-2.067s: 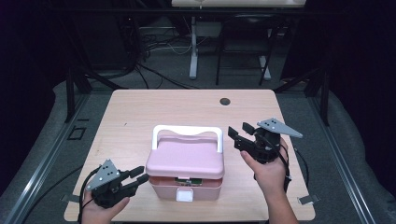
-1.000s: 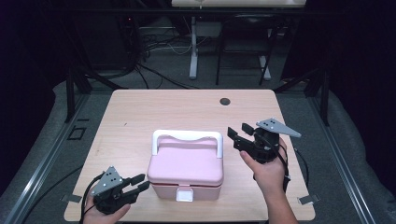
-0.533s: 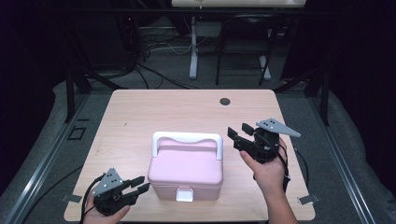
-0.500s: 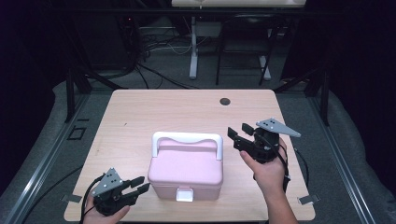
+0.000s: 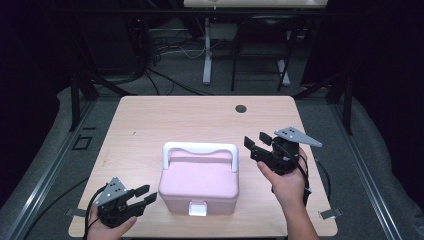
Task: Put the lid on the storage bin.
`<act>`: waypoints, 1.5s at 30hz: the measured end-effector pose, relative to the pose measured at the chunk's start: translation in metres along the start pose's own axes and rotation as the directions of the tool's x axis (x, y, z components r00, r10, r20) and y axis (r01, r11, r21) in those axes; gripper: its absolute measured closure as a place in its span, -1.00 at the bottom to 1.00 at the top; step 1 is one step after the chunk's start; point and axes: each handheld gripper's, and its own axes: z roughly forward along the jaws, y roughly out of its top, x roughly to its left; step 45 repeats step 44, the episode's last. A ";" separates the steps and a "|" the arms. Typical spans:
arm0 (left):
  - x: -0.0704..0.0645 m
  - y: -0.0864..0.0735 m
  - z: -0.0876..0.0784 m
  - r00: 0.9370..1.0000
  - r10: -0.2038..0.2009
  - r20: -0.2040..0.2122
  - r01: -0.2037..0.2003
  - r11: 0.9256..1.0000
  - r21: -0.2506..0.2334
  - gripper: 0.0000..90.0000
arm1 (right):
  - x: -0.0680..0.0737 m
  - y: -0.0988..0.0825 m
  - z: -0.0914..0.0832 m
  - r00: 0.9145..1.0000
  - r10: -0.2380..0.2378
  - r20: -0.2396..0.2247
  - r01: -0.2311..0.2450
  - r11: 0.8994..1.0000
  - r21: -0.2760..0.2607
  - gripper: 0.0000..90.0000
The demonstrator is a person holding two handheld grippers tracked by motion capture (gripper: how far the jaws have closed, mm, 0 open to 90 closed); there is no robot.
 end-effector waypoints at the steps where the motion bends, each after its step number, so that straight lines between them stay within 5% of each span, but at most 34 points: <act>1: 0.001 0.001 0.000 1.000 -0.004 -0.006 0.004 1.000 -0.005 0.29 | 0.000 0.000 0.000 1.000 0.001 0.000 -0.001 1.000 0.000 -0.05; 33: 0.028 0.048 0.032 0.997 -0.048 -0.063 0.043 0.996 -0.080 0.24 | -0.005 -0.002 -0.001 1.000 0.007 0.007 -0.007 1.000 0.002 -0.05; 45: 0.036 0.051 0.034 0.995 -0.064 -0.072 0.058 0.995 -0.083 0.22 | -0.008 -0.005 0.003 1.000 0.001 0.012 -0.001 1.000 0.022 -0.05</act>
